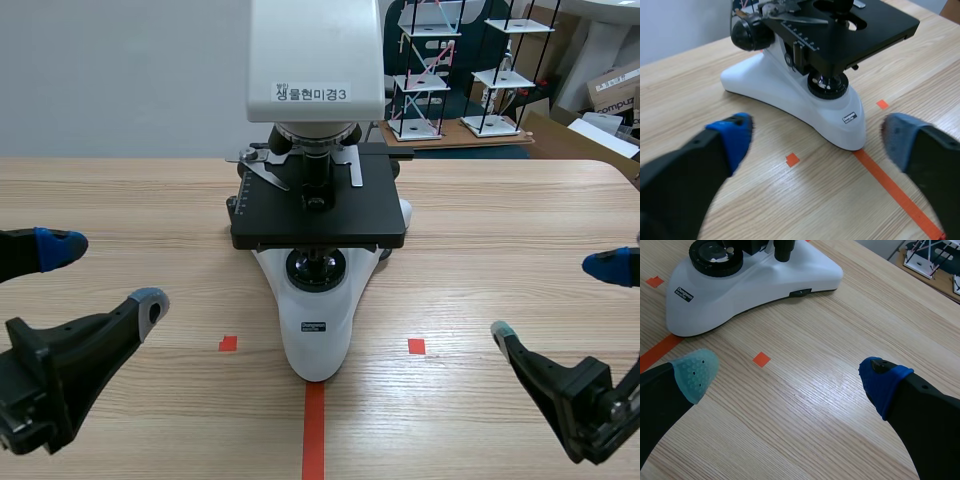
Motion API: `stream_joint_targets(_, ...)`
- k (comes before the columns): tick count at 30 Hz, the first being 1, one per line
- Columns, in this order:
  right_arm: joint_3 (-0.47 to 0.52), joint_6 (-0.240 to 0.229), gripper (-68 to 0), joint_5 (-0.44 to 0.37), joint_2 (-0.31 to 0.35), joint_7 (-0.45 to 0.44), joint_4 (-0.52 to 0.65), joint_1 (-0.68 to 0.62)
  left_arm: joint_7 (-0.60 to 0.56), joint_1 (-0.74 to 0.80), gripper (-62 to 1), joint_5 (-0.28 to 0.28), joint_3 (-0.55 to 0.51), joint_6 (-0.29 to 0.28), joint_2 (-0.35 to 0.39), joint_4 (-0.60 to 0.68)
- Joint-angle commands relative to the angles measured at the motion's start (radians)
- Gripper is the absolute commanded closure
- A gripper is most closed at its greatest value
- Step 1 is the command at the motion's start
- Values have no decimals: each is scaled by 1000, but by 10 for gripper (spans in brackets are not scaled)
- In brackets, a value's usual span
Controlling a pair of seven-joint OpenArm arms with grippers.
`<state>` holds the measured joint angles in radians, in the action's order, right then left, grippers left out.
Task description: Point at the objective lens
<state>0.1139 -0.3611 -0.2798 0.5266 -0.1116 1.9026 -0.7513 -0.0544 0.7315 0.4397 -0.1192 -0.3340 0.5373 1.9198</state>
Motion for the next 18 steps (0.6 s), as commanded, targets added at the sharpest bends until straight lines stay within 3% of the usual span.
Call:
stream_joint_targets(1,8,2,-619,-11,8,-18,19,3,-28,2,-380,12,-2,-1,-5,9)
stream_joint_targets(4,8,2,-619,-12,8,-18,19,3,-66,2,-147,23,3,-2,-5,9)
stream_joint_targets(6,8,2,-619,-11,8,-18,19,3,-87,-1,-27,30,11,-6,-5,9)
stream_joint_targets(10,8,2,-619,-11,8,-17,19,3,-122,-39,-15,37,48,-25,-6,5)
stream_joint_targets(18,8,2,-619,-11,8,-18,19,3,-84,-190,-15,36,145,-24,-52,-59)
